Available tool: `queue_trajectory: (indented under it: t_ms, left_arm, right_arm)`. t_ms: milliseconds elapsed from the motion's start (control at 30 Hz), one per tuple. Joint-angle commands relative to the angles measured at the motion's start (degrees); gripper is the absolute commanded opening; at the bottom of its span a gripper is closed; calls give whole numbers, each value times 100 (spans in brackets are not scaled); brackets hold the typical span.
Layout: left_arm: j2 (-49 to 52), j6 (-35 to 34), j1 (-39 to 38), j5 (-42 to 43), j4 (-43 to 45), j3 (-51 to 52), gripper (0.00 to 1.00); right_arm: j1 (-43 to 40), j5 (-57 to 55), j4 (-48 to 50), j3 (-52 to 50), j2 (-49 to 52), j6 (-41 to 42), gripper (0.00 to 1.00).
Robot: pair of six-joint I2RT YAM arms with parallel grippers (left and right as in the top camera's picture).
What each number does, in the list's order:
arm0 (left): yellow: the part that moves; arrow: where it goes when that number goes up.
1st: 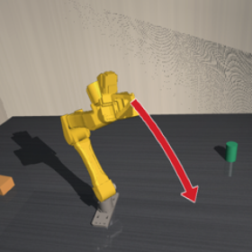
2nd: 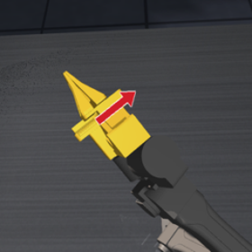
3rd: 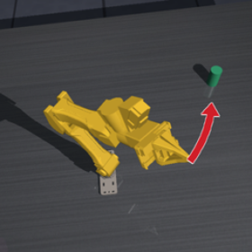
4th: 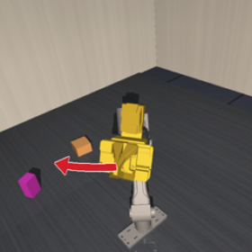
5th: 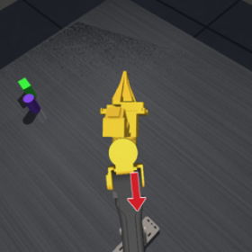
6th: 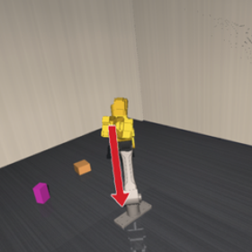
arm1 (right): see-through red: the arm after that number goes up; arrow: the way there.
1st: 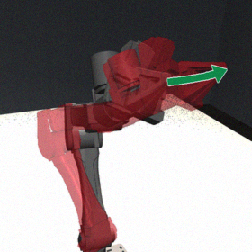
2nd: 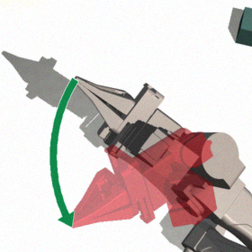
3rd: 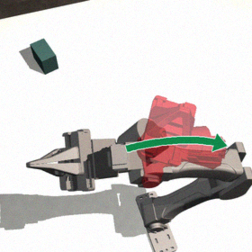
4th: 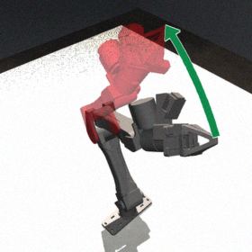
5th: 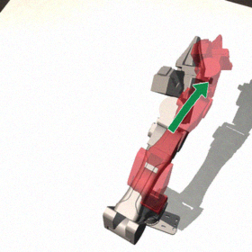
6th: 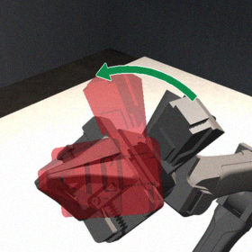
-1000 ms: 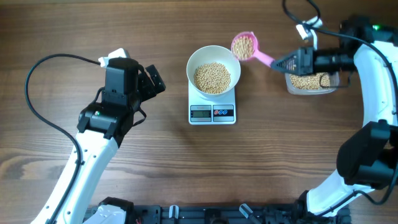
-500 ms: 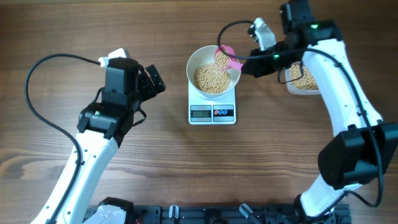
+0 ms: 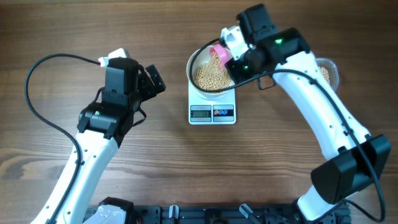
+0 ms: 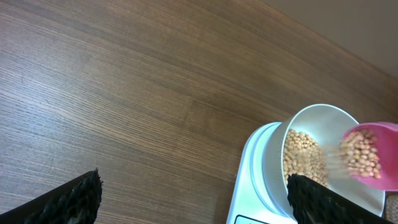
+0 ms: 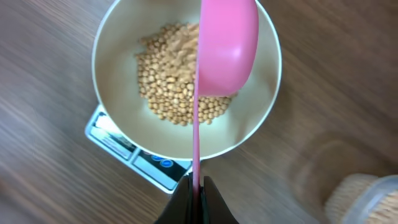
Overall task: Scoop item into bowl and weigh 150g on scale
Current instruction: 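Tip the pink scoop over the white bowl to pour soybeans, then move the empty scoop with the right gripper back to the tub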
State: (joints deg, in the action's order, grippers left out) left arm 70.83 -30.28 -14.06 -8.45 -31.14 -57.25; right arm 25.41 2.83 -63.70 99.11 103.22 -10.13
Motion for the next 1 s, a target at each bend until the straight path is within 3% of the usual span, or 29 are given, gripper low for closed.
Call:
queue_trajectory:
  t_ms: [0, 300, 600, 800, 867, 967]
  left_arm:
    - [22, 2, 46, 7, -2, -7, 100]
    - [22, 2, 46, 9, -2, -7, 100]
    - [22, 2, 46, 9, -2, -7, 100]
    - [22, 2, 46, 9, -2, -7, 100]
    - [22, 2, 46, 9, -2, -7, 100]
    - [22, 2, 46, 9, -2, -7, 100]
  right_arm:
    - [328, -1012, 111, 136, -155, -42, 4]
    - [966, -2452, 269, 136, -155, -190, 4]
    - [975, -2090, 393, 136, -157, 24, 4]
    - [138, 212, 105, 267, -431, 326, 4]
    - [-662, 1578, -87, 367, -557, 323, 4]
    - [-1773, 2614, -455, 402, -608, 245, 4]
